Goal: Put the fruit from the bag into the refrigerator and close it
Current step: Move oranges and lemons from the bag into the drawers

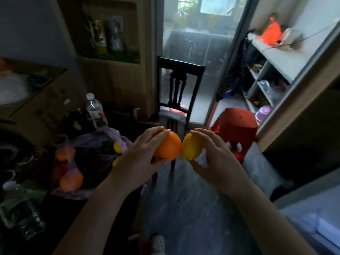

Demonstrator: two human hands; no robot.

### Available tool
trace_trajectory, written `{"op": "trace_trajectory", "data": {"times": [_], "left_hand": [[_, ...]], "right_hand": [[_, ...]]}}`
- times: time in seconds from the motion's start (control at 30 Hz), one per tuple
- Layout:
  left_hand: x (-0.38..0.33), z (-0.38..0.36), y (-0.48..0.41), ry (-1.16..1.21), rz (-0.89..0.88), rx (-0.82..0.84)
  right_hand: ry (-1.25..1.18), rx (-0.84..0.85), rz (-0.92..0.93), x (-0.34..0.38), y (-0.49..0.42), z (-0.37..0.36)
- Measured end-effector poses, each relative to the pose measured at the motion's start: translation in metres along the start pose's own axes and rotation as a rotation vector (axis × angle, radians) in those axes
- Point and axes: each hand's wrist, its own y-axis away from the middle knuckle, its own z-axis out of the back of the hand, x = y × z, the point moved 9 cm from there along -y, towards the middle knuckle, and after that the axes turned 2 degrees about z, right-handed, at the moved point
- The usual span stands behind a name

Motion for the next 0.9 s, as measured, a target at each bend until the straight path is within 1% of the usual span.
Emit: {"op": "trace_trajectory", "data": {"times": [0.17, 0.33, 0.5, 0.63, 0.8, 0.9], "left_hand": [[-0.077, -0.028, 0.018, 0.125, -0.07, 0.101], [-0.148, -0.057, 0.035, 0.153, -0.192, 0.171], [-0.216, -0.075, 0.038, 0.158, -0.273, 0.204], [-0.267, -0.09, 0.038, 0.175, -0.378, 0.229], [-0.344, -0.125, 0.039, 0.19, -0.517, 0.304], [-0.393, -0.15, 0.044, 0.203, -0.62, 0.375]], "right_hand": [[0.044, -0.074, -0.088, -0.013, 0.086, 0.051], [0.12, -0.08, -0.201, -0.024, 0.164, 0.09], [0.105, -0.121, -0.351, -0.041, 0.222, 0.136], [0.147, -0.171, -0.416, -0.056, 0.262, 0.171], [0.221, -0.29, -0.496, -0.071, 0.332, 0.218], [0.259, -0.336, -0.578, -0.075, 0.377, 0.242]]}}
